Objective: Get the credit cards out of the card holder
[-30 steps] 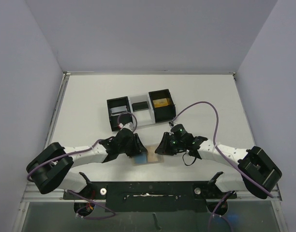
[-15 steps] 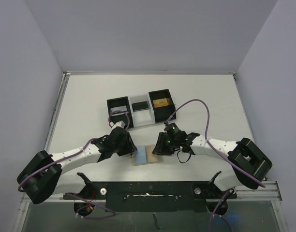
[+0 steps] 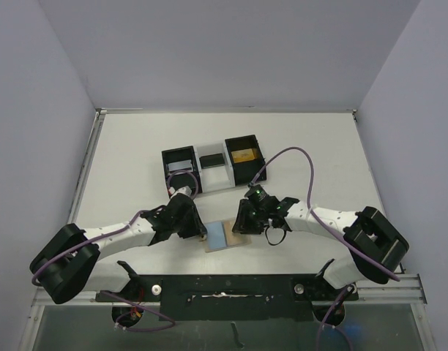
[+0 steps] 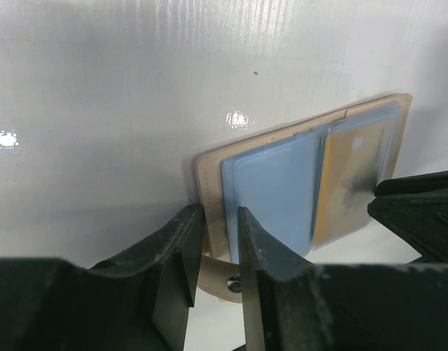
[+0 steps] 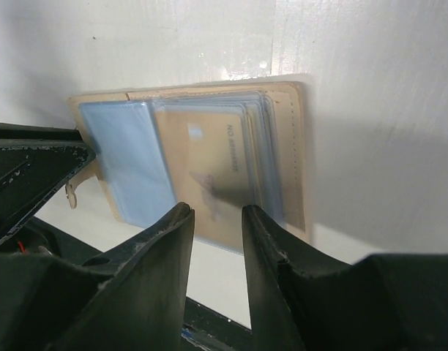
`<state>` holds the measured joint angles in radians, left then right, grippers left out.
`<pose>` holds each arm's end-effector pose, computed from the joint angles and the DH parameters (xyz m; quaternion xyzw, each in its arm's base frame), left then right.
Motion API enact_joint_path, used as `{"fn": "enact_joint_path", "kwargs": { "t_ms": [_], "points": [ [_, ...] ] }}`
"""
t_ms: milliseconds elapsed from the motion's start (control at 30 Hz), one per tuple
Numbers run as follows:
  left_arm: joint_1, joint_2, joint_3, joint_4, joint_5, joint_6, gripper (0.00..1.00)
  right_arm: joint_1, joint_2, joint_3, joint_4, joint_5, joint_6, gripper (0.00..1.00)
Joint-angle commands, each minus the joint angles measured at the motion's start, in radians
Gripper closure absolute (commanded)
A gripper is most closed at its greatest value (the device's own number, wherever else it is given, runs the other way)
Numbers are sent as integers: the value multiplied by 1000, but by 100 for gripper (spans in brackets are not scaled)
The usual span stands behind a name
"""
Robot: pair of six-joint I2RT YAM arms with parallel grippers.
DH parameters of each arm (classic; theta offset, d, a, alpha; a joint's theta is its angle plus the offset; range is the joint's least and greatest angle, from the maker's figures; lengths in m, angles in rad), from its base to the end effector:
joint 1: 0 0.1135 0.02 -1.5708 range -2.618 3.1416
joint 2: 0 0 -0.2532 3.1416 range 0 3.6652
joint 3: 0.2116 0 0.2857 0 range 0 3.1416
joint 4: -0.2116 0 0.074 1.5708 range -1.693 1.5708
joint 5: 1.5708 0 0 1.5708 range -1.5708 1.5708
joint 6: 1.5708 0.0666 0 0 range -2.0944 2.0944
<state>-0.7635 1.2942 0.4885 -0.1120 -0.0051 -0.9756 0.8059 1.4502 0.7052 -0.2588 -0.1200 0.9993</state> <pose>0.1975 -0.1885 0.0855 -0.1011 0.9417 -0.2435 0.2088 0.2095 0.2298 0.1014 0.0758 0.9555 0.2548 0.1278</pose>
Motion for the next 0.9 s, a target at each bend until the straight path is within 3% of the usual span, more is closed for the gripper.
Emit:
{"fn": "enact_joint_path", "kwargs": {
  "t_ms": [0,633,867],
  "points": [
    [4,13,3,11,13,26,77,17,-19,58,-45,66,-17,65],
    [4,14,21,9,6,40,84,44,10,83,-101,125,-27,63],
    [3,31,28,24,23,46,85,64,45,121,-109,126,-42,73]
  ]
}}
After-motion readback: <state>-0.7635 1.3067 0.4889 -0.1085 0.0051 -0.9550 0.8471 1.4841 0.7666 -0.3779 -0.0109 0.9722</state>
